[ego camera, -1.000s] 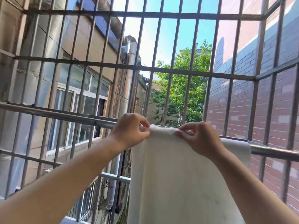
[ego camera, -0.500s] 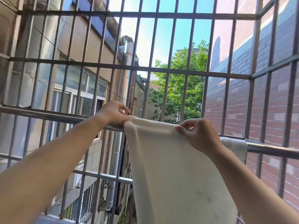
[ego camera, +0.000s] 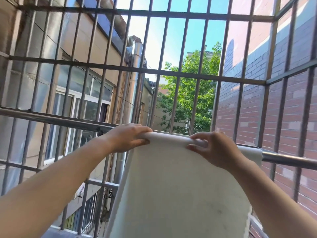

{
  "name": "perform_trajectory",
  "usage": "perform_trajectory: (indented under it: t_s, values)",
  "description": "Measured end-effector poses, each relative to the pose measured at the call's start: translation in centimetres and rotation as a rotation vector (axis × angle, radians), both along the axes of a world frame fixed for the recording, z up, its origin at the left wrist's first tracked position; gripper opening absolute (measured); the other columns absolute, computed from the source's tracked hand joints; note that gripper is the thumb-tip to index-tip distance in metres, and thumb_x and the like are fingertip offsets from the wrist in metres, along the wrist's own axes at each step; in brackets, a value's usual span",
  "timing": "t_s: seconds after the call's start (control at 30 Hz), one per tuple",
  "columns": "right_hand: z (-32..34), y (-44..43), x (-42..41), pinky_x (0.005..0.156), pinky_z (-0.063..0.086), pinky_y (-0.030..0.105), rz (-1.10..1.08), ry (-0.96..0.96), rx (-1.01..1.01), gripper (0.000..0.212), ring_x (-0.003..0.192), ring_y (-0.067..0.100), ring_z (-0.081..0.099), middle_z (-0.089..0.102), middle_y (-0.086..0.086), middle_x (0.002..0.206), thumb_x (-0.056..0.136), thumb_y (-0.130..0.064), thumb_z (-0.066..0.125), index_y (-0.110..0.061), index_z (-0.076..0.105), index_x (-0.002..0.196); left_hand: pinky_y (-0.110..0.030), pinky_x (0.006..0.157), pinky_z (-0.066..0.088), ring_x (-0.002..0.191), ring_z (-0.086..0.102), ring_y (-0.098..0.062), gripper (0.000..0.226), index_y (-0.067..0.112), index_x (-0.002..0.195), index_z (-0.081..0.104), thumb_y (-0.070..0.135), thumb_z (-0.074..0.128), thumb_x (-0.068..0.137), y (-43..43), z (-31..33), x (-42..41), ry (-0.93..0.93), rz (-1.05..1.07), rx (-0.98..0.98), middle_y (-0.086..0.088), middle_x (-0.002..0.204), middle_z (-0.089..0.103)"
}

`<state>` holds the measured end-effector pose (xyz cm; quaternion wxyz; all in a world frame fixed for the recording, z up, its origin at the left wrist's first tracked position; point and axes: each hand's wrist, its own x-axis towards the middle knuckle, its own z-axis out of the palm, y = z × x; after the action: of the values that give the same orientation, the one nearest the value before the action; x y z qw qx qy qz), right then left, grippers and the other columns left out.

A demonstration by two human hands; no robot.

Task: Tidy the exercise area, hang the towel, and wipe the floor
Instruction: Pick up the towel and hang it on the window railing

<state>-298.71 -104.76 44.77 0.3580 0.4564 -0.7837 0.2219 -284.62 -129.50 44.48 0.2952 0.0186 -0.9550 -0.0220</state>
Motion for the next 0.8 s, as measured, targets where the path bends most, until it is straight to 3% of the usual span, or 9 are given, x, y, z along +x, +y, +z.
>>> perform_trajectory:
  t_s: [0.1, 0.27, 0.4, 0.5, 0.63, 0.7, 0.8]
  values:
    - [-0.1, 0.9, -0.1, 0.070, 0.048, 0.028, 0.047, 0.072, -0.039, 0.034, 0.087, 0.019, 0.064, 0.070, -0.006, 0.094, 0.073, -0.053, 0.069, -0.032, 0.070, 0.099, -0.035, 0.090, 0.047, 0.102, 0.054, -0.012, 0.042, 0.028, 0.125, 0.053, 0.050, 0.048, 0.090, 0.8, 0.2, -0.5, 0.021, -0.037, -0.008, 0.007, 0.113, 0.058]
    - [-0.7, 3.2, -0.7, 0.070, 0.041, 0.020, 0.160, 0.120, -0.099, 0.030, 0.073, 0.012, 0.060, 0.063, -0.007, 0.087, 0.060, -0.034, 0.085, -0.022, 0.072, 0.085, -0.009, 0.076, 0.041, 0.086, 0.059, -0.004, 0.027, 0.023, 0.102, 0.070, 0.028, 0.076, 0.076, 2.4, -0.1, -2.0, 0.294, -0.226, -0.040, 0.013, 0.096, 0.063]
    - [-0.2, 4.9, -1.4, 0.065, 0.043, 0.017, 0.201, 0.114, -0.115, 0.020, 0.067, 0.013, 0.062, 0.064, -0.004, 0.079, 0.062, -0.026, 0.084, -0.018, 0.074, 0.077, -0.010, 0.075, 0.048, 0.081, 0.065, -0.004, 0.019, 0.017, 0.089, 0.076, 0.023, 0.078, 0.071, 2.2, 0.2, -2.0, 0.354, -0.308, 0.147, 0.009, 0.085, 0.070]
    - [0.3, 4.9, -1.6, 0.065, 0.048, 0.021, 0.247, 0.019, -0.168, 0.007, 0.064, 0.011, 0.062, 0.064, -0.007, 0.073, 0.069, -0.019, 0.080, -0.018, 0.073, 0.071, -0.003, 0.069, 0.044, 0.075, 0.060, 0.009, 0.012, 0.016, 0.088, 0.075, 0.019, 0.075, 0.076, 2.6, 0.5, -2.4, 0.399, -0.282, 0.231, 0.015, 0.076, 0.066]
    - [2.0, 3.8, -1.9, 0.057, 0.040, 0.004, 0.208, -0.062, -0.179, 0.006, 0.058, 0.002, 0.056, 0.064, -0.010, 0.066, 0.073, -0.022, 0.077, -0.021, 0.071, 0.073, -0.014, 0.063, 0.045, 0.068, 0.058, -0.002, 0.011, 0.021, 0.090, 0.073, 0.026, 0.072, 0.080, 2.2, 1.2, -2.8, 0.444, -0.183, 0.262, 0.013, 0.076, 0.064]
    - [3.4, 3.0, -2.5, 0.051, 0.038, 0.004, 0.173, -0.121, -0.155, 0.008, 0.058, 0.000, 0.055, 0.063, -0.012, 0.064, 0.074, -0.025, 0.077, -0.019, 0.074, 0.077, -0.019, 0.061, 0.043, 0.067, 0.057, -0.004, 0.012, 0.023, 0.091, 0.073, 0.029, 0.071, 0.080, 1.5, 1.6, -3.0, 0.456, -0.121, 0.273, 0.010, 0.079, 0.065]
    - [4.4, 2.1, -3.3, 0.053, 0.039, 0.002, 0.134, -0.214, -0.004, 0.013, 0.063, -0.003, 0.056, 0.067, -0.011, 0.073, 0.075, -0.026, 0.077, -0.018, 0.075, 0.085, -0.026, 0.074, 0.048, 0.079, 0.063, -0.008, 0.015, 0.024, 0.099, 0.070, 0.028, 0.066, 0.086, 1.6, 1.8, -3.1, 0.402, -0.097, 0.254, 0.009, 0.093, 0.068]
